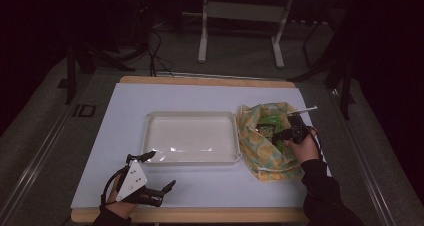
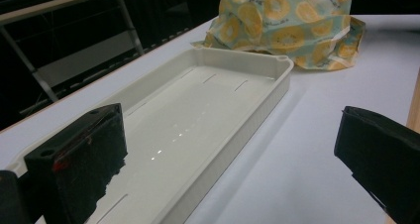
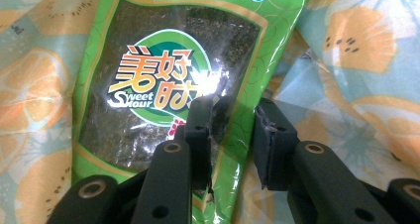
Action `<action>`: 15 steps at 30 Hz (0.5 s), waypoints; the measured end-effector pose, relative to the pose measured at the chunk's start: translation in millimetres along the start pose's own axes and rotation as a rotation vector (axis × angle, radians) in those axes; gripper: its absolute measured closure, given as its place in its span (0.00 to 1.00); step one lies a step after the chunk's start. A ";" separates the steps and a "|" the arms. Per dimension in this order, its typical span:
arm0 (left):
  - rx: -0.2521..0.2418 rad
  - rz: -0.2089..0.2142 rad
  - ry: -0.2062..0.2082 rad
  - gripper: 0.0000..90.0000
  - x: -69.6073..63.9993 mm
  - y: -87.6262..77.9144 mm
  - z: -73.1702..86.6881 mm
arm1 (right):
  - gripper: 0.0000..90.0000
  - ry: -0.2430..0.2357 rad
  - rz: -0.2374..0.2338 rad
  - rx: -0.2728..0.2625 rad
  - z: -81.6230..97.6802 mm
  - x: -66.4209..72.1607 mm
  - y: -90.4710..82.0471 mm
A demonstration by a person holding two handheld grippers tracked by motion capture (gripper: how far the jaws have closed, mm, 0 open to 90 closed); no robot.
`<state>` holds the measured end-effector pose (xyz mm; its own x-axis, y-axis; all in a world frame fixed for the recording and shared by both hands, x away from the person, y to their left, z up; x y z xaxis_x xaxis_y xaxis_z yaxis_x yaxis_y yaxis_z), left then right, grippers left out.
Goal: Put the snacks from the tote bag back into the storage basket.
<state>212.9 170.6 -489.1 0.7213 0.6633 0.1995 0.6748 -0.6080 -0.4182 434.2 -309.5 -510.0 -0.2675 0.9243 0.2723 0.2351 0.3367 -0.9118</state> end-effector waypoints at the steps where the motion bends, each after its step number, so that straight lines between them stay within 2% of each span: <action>1: 0.000 -0.001 0.001 0.00 -0.1 0.2 0.1 | 0.80 -0.011 0.005 -0.001 0.1 0.2 0.2; 7: 0.003 -0.002 0.003 0.00 -0.4 0.3 0.2 | 0.92 -0.005 0.012 0.012 -1.2 2.2 0.7; 9: 0.002 -0.002 0.003 0.00 -0.6 0.0 0.2 | 0.94 -0.001 0.018 0.014 -1.5 3.0 0.8; 11: 0.003 -0.002 0.003 0.00 -0.7 0.1 0.2 | 0.95 -0.020 0.039 0.019 -2.2 5.8 0.5; 15: 0.002 -0.003 0.004 0.00 -0.9 -0.4 0.2 | 0.98 -0.015 0.049 0.023 -2.3 8.1 -0.2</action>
<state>211.9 170.4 -489.3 0.7201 0.6632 0.2039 0.6763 -0.6053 -0.4198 434.1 -301.7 -506.8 -0.2701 0.9367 0.2228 0.2264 0.2867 -0.9309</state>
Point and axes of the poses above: each handheld gripper's, and its own axes: y roughly forward along the jaws, z roughly out of its underside, x roughly to its left, the point moved 1 cm from there along y, roughly forward along the jaws, and after that the axes turned 7 degrees about x, right-handed, at the moved point
